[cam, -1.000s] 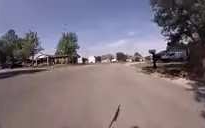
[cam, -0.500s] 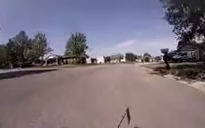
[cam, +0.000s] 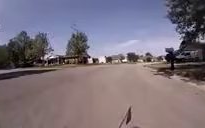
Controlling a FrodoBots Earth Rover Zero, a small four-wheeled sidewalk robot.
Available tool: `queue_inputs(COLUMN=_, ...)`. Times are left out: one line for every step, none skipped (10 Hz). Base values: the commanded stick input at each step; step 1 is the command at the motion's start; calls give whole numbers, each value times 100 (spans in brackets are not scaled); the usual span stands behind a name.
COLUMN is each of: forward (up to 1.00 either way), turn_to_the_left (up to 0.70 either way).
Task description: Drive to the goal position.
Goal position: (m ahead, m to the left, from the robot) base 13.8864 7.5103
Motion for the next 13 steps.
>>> queue_inputs(forward=69, turn_to_the_left=30)
queue_inputs(forward=69, turn_to_the_left=34)
queue_inputs(forward=69, turn_to_the_left=34)
queue_inputs(forward=69, turn_to_the_left=34)
queue_inputs(forward=69, turn_to_the_left=34)
queue_inputs(forward=69, turn_to_the_left=13)
queue_inputs(forward=69, turn_to_the_left=3)
queue_inputs(forward=69, turn_to_the_left=3)
queue_inputs(forward=69, turn_to_the_left=3)
queue_inputs(forward=69, turn_to_the_left=3)
queue_inputs(forward=69, turn_to_the_left=16)
queue_inputs(forward=69, turn_to_the_left=30)
queue_inputs(forward=69, turn_to_the_left=34)
